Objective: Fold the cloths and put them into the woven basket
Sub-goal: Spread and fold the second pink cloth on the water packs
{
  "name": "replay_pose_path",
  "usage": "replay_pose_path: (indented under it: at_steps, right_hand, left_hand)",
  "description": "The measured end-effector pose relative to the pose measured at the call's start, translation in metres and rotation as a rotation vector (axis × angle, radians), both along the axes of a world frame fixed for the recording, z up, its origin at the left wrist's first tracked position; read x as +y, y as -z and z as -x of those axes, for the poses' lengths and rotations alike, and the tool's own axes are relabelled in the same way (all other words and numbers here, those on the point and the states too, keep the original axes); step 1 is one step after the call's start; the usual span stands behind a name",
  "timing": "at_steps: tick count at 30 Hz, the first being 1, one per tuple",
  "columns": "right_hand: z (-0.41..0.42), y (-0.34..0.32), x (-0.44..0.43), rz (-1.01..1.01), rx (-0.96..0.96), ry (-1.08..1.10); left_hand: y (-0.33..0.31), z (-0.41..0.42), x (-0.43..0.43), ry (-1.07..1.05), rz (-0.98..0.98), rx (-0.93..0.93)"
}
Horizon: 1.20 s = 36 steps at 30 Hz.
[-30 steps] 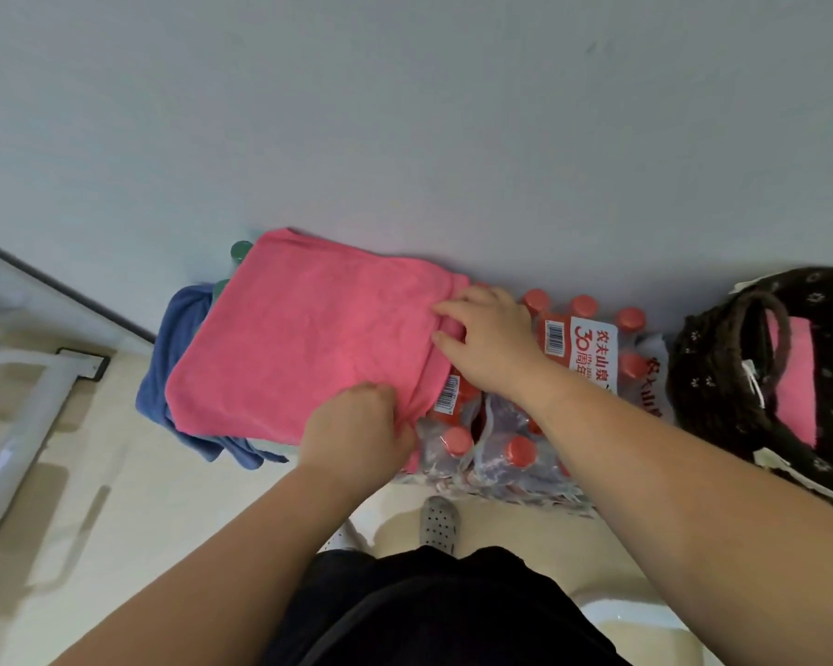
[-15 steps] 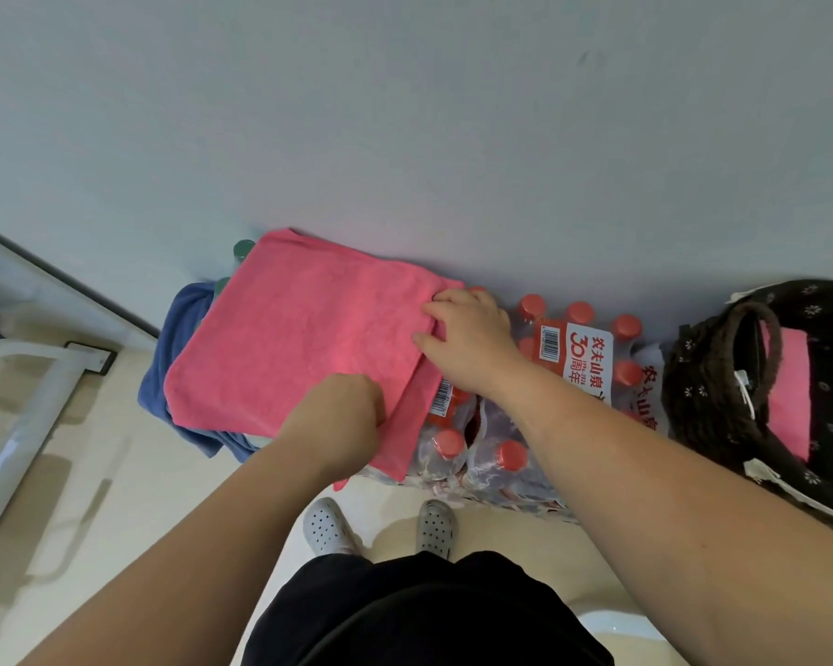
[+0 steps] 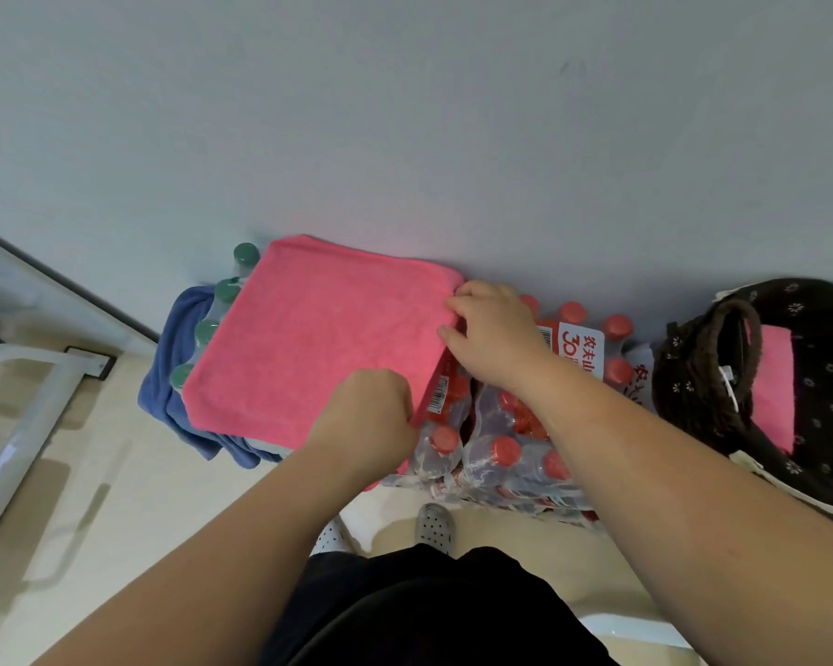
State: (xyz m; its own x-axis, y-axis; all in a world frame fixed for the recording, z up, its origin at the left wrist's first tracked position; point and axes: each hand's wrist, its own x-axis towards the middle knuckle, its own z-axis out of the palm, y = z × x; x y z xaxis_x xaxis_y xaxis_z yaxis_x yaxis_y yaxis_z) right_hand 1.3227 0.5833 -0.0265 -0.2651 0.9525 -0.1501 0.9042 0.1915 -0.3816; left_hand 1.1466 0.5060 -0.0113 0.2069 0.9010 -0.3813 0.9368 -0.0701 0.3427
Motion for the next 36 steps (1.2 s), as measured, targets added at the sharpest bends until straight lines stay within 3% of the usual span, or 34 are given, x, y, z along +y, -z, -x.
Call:
replay_pose_path:
  at_steps: [4, 14, 17, 21, 28, 36]
  right_hand:
    - [0.000, 0.014, -0.007, 0.103, -0.064, -0.023]
    - [0.005, 0.020, 0.002, 0.000, 0.144, 0.272]
    - [0.012, 0.020, 0.014, -0.091, 0.086, 0.383]
    - [0.025, 0.024, 0.031, -0.059, 0.019, 0.488]
    - [0.040, 0.035, 0.044, -0.003, -0.016, 0.611]
    - [0.043, 0.026, 0.049, 0.068, -0.043, 0.615]
  left_hand:
    - [0.017, -0.005, -0.007, -0.061, 0.039, -0.049]
    - [-0.003, 0.045, 0.015, -0.165, -0.132, -0.051]
    - [-0.010, 0.075, 0.038, -0.196, -0.243, -0.039]
    - [-0.011, 0.112, 0.081, -0.240, -0.321, 0.017]
    - [0.012, 0.159, 0.165, -0.321, -0.240, -0.016]
    - [0.029, 0.164, 0.192, -0.197, -0.290, 0.068]
